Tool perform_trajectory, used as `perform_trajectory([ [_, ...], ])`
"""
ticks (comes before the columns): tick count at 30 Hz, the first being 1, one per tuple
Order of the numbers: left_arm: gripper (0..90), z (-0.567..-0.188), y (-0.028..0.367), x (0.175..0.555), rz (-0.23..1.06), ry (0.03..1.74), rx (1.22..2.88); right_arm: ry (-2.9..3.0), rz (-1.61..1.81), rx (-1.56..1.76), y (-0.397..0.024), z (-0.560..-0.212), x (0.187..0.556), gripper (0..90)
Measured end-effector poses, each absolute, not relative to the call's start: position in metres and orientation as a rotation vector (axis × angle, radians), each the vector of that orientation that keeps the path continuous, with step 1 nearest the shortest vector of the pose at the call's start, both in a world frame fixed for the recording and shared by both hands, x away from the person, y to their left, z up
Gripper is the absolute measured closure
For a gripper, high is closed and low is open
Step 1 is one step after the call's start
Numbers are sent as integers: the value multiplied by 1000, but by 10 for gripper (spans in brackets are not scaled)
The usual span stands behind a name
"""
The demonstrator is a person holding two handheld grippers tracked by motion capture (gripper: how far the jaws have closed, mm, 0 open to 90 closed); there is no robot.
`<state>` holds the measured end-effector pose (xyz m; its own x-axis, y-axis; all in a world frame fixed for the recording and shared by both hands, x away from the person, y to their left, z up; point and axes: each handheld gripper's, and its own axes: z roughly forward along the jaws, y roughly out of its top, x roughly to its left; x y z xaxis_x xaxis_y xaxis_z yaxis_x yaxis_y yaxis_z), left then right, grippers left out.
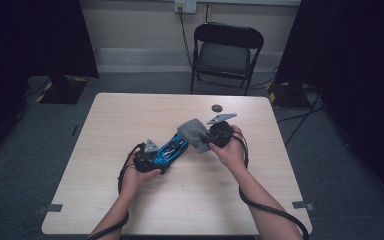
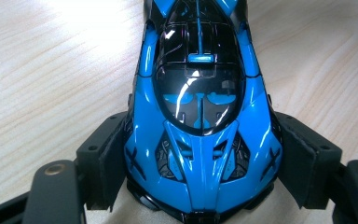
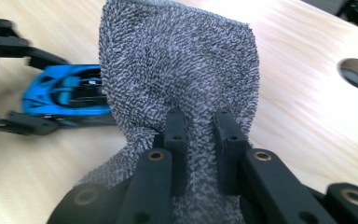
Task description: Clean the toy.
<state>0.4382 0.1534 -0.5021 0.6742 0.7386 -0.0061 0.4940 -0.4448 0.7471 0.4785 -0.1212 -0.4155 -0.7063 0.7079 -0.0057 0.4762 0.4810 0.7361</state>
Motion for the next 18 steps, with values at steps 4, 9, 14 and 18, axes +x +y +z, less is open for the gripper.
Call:
perform_trajectory([
  [4, 256, -502, 153, 438, 416, 947, 2134, 2450, 1067, 956, -111, -416, 472, 783],
  [9, 256, -502, 153, 438, 416, 947, 2134, 2493, 1067, 898, -95, -420, 464, 782],
  [14, 256, -502, 153, 438, 417, 946, 2135, 2541, 1071, 837, -78, -426, 455, 782],
  [18, 256, -502, 153, 438, 417, 946, 2135, 2578, 1031, 783, -63, -433, 450, 782],
])
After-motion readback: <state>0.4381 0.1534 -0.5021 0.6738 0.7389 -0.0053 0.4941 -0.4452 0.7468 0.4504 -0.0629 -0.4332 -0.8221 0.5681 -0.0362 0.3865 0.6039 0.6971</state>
